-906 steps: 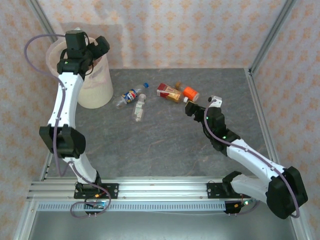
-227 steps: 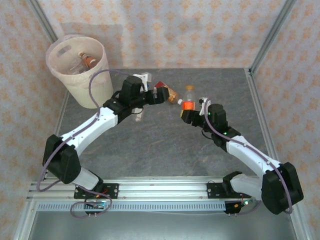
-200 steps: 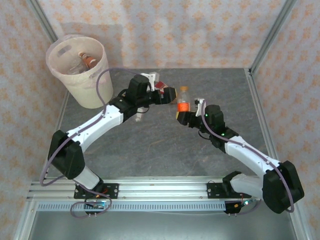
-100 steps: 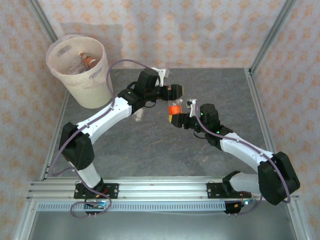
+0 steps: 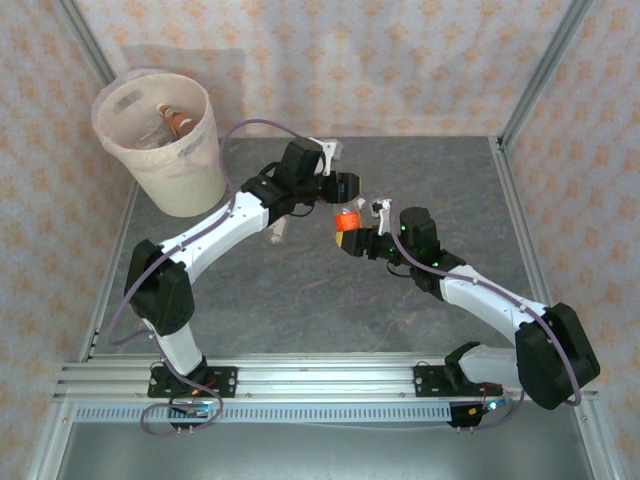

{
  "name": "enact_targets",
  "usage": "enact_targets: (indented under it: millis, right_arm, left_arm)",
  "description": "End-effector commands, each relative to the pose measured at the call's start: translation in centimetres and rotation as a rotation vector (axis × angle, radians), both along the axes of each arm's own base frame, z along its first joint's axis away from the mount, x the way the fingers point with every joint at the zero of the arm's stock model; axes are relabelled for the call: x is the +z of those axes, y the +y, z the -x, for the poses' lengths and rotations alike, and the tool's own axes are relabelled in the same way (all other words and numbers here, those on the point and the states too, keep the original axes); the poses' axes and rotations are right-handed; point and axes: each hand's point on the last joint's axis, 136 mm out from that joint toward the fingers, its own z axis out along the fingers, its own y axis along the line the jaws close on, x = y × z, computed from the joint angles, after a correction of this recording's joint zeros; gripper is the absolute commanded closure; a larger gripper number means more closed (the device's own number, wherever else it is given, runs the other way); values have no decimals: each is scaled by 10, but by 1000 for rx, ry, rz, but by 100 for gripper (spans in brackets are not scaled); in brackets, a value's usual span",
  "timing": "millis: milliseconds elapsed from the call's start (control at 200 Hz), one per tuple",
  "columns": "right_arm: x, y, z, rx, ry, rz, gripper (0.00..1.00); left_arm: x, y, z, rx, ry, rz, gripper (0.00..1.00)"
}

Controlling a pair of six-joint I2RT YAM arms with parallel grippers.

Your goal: Put the plastic bottles in the bin

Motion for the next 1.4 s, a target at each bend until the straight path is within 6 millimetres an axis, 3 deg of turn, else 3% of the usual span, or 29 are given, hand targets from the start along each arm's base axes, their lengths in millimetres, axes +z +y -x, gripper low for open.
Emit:
enact_targets:
  millis: [0,105,200,320,360,470,595,701,816,1061,1391]
  right_arm:
    - [40,10,-5,42,-135,-59,57]
    - [43,12,-2,65,-151,-59,54]
    - [44,7,-3,39,-164,-40,34]
    - [39,3,-5,20,-163,0,20]
    - [50,-1,-3,8,-193,0,14]
    - [56,-12,-8,-59,-228,32,0]
    - [59,-47,-30,-307,-270,78,1]
    - [44,-81,-48,-522,-249,149,1]
    - [29,-100,-56,-636,-206,195,1]
    - [17,-114,-64,-734,-160,215,1]
    - [19,-115,-67,-746,-158,214,1]
  left_arm:
    - [14,-1,1,-11,-36,8,55]
    - [19,1,0,2,-52,8,65]
    - [25,8,-3,39,-68,2,73]
    - [34,19,-4,74,-92,-5,92]
    - [36,24,-3,93,-101,-12,100]
    - [42,45,-2,160,-123,-28,100]
    - [46,74,-1,235,-125,-16,100]
    - [53,100,3,311,-164,-20,100]
    - [65,134,10,404,-219,-41,100]
    - [116,217,24,651,-399,-143,100]
    - [194,295,11,877,-580,-276,100]
